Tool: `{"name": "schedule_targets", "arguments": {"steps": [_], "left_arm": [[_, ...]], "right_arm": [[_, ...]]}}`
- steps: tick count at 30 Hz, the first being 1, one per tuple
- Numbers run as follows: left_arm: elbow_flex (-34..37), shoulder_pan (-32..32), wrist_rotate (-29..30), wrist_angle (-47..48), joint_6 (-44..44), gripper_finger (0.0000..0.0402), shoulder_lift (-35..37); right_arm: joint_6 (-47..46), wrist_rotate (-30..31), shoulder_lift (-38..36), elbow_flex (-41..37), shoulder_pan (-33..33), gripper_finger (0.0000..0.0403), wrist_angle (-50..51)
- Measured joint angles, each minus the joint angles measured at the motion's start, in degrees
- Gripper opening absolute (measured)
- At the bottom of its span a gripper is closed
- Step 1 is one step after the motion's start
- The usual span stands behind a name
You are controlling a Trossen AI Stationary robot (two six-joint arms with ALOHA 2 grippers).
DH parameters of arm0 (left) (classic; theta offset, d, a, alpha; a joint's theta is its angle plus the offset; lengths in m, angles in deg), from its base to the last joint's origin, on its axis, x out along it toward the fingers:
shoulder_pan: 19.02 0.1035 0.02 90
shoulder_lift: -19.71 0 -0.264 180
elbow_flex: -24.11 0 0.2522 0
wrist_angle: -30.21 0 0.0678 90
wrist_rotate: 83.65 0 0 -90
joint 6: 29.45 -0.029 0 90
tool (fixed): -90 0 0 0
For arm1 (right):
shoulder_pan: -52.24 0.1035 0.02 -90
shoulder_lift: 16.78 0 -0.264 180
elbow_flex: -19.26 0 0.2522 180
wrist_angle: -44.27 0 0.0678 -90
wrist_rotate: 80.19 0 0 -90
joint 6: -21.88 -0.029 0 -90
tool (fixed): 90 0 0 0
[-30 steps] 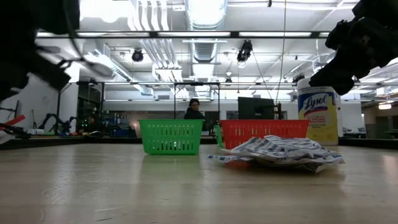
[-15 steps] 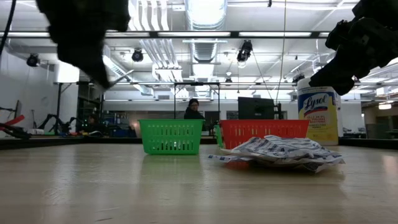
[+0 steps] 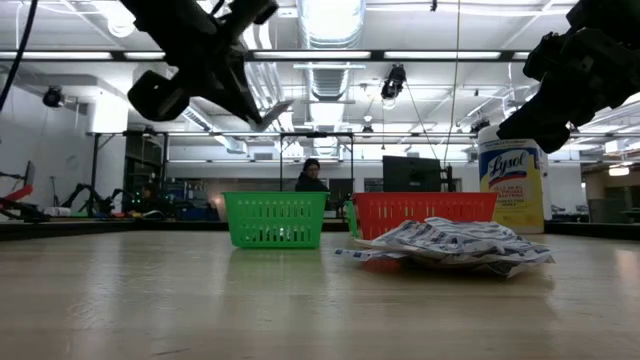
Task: Pick & Place First Aid Supplies
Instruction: Put the orange ointment pack into the bottom green bin
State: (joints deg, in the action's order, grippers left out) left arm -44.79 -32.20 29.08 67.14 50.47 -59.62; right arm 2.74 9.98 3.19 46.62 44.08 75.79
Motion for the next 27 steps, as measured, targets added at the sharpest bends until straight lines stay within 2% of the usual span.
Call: {"name": "schedule_targets", "arguments": {"steps": [4, 13, 27], "left_arm": [[0.00, 2.47, -0.07, -0.11, 4.07, 0.0000, -0.02], [0.04, 4.61, -0.09, -0.76, 5.92, 0.0000, -1.05], [-0.04, 6.87, -1.27, -1.65, 12.50, 0.0000, -10.45]], "right_arm": [[-0.19, 0.00, 0.00, 0.00, 0.00, 0.0080, 0.00], [-0.25, 0.00, 0.00, 0.00, 0.01, 0.0083, 0.00], [-0.35, 0.00, 0.00, 0.00, 0.00, 0.0072, 0.01]]}}
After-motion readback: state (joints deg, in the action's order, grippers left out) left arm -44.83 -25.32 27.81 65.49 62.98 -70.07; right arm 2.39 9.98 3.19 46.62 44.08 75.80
